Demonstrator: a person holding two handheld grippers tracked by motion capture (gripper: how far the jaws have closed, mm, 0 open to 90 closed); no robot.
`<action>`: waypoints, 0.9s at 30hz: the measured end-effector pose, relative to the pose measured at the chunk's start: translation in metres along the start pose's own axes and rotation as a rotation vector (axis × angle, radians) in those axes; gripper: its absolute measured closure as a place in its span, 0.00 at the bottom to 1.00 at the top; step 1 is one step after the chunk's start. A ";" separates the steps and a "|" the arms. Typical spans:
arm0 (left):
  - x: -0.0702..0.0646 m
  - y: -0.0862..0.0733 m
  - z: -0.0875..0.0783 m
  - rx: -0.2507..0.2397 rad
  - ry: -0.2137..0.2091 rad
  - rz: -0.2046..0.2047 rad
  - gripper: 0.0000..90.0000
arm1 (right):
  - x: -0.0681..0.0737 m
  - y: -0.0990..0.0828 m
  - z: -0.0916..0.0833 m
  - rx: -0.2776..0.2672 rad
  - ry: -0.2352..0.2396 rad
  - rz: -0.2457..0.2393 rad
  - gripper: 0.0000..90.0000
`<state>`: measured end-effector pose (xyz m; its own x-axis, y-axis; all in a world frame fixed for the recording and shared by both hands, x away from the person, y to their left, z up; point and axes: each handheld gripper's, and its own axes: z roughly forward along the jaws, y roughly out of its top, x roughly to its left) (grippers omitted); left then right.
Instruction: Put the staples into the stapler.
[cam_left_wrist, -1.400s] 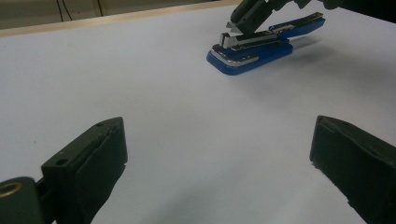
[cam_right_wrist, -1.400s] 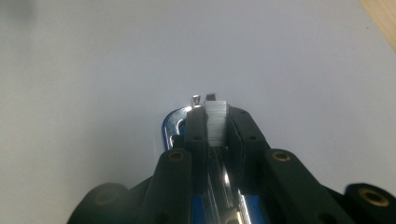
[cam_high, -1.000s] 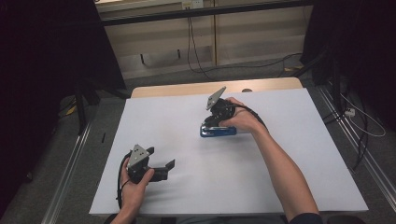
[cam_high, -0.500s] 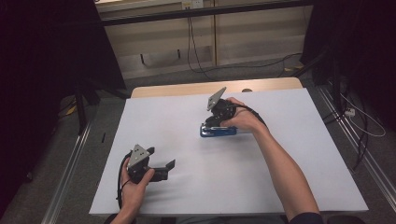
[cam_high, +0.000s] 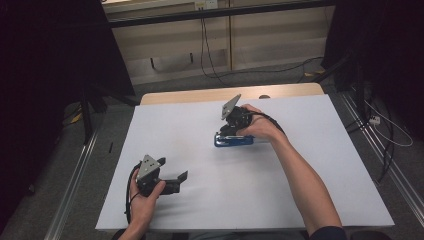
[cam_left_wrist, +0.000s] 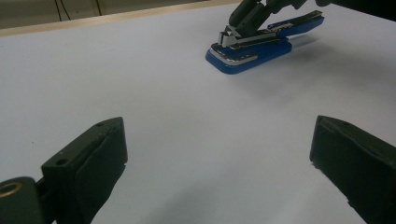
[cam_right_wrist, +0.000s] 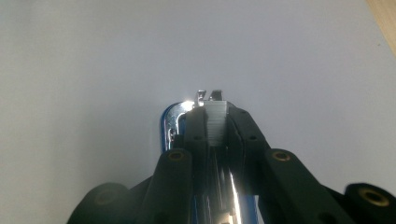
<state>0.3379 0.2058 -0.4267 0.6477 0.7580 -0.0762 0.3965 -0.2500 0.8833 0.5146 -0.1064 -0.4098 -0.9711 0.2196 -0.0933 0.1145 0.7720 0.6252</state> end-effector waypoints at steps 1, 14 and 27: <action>0.000 0.000 0.000 0.002 0.001 0.000 0.05 | 0.000 0.000 0.000 -0.004 0.003 0.001 0.88; 0.000 0.000 0.000 0.003 0.002 0.004 0.05 | -0.001 -0.002 0.000 -0.001 0.018 0.000 0.88; 0.000 0.000 0.000 0.004 0.001 0.003 0.05 | -0.002 -0.002 0.001 -0.002 0.020 0.005 0.88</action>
<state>0.3380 0.2056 -0.4267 0.6482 0.7580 -0.0731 0.3973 -0.2547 0.8817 0.5160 -0.1076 -0.4119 -0.9745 0.2113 -0.0750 0.1187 0.7699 0.6270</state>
